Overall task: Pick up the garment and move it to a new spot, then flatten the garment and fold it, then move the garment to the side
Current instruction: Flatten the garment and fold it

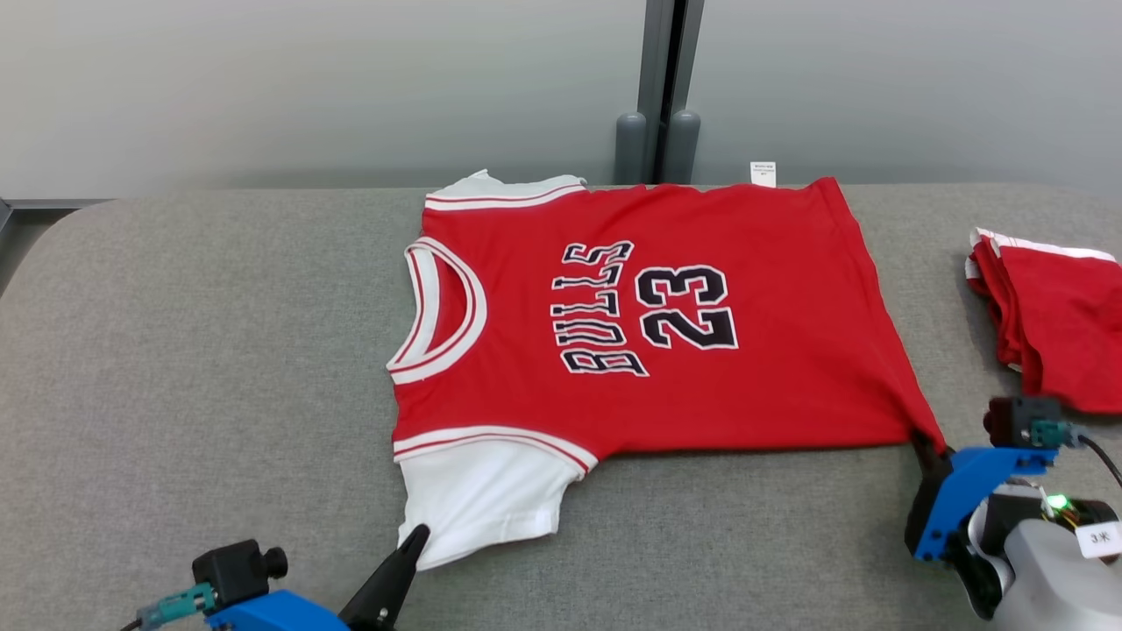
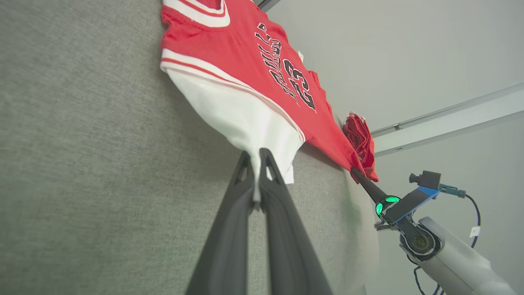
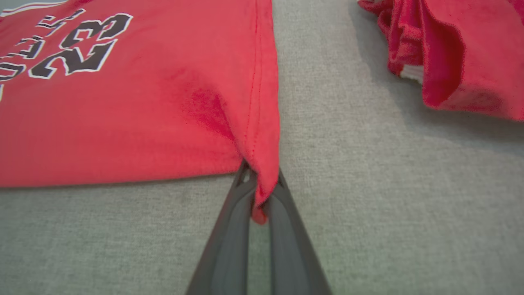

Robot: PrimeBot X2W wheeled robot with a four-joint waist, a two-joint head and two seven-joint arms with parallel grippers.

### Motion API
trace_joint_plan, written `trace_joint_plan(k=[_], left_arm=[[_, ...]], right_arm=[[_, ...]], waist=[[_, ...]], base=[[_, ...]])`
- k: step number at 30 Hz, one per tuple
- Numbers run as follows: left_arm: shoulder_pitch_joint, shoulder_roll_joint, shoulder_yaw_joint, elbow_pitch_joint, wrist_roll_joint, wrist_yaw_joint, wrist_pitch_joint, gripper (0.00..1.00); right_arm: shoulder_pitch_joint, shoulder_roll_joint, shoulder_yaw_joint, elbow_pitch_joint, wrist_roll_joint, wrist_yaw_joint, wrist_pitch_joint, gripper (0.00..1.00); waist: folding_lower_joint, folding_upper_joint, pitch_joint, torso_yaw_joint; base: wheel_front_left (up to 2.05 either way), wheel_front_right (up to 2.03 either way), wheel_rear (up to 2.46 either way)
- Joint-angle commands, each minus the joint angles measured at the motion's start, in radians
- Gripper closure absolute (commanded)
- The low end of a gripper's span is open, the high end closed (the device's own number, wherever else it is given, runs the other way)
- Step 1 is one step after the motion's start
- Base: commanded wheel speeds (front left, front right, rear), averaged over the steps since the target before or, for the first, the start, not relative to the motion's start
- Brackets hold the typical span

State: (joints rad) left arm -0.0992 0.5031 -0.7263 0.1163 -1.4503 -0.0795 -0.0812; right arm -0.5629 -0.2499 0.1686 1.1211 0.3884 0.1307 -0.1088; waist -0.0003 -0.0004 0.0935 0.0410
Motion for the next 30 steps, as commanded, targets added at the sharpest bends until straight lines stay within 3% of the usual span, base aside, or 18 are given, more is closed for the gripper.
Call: trace_joint_plan(k=[1,6,13,18,19,20,25,30], left_arm=[[0.021,0.016,0.004,-0.012,0.005,0.014,-0.011,1.00],[0.078,0.057,0.023,-0.043,-0.004,0.048,-0.030,1.00],[0.147,0.131,0.025,-0.115,-0.008,0.100,-0.019,1.00],[0.180,0.164,0.061,-0.193,0.005,0.131,-0.069,1.00],[0.180,0.164,0.061,-0.193,0.005,0.131,-0.069,1.00],[0.174,0.164,0.071,-0.218,0.019,0.133,-0.093,1.00],[0.145,0.143,0.063,-0.231,0.039,0.127,-0.096,1.00],[0.145,0.155,0.052,-0.232,0.036,0.145,-0.069,1.00]], right_arm=[[0.033,-0.007,-0.017,0.005,-0.004,0.000,0.009,1.00],[0.105,-0.003,-0.053,-0.029,-0.023,0.000,0.053,1.00],[0.244,0.022,-0.099,-0.168,-0.057,0.000,0.211,1.00],[0.381,0.041,-0.197,-0.476,-0.085,0.000,0.315,1.00],[0.381,0.041,-0.197,-0.476,-0.085,0.000,0.315,1.00],[0.427,0.062,-0.243,-0.658,-0.106,0.000,0.352,1.00],[0.581,0.139,-0.308,-1.017,-0.169,0.000,0.557,1.00],[0.649,0.173,-0.333,-1.187,-0.205,0.000,0.681,1.00]], waist=[[0.0003,0.0004,-0.001,0.003],[0.0003,0.0004,-0.002,0.004],[0.0003,0.0004,0.009,-0.006],[0.0003,0.0004,0.016,-0.013],[0.0003,0.0004,0.016,-0.013],[0.0003,0.0004,0.019,-0.019],[0.0003,0.0004,0.024,-0.030],[0.0003,0.0004,0.030,-0.039]], base=[[0.00,0.00,0.00],[0.00,0.00,0.00],[0.00,0.00,0.00],[0.00,0.00,0.00],[0.00,0.00,0.00],[0.00,0.00,0.00],[0.00,0.00,0.00],[0.00,0.00,0.00]])
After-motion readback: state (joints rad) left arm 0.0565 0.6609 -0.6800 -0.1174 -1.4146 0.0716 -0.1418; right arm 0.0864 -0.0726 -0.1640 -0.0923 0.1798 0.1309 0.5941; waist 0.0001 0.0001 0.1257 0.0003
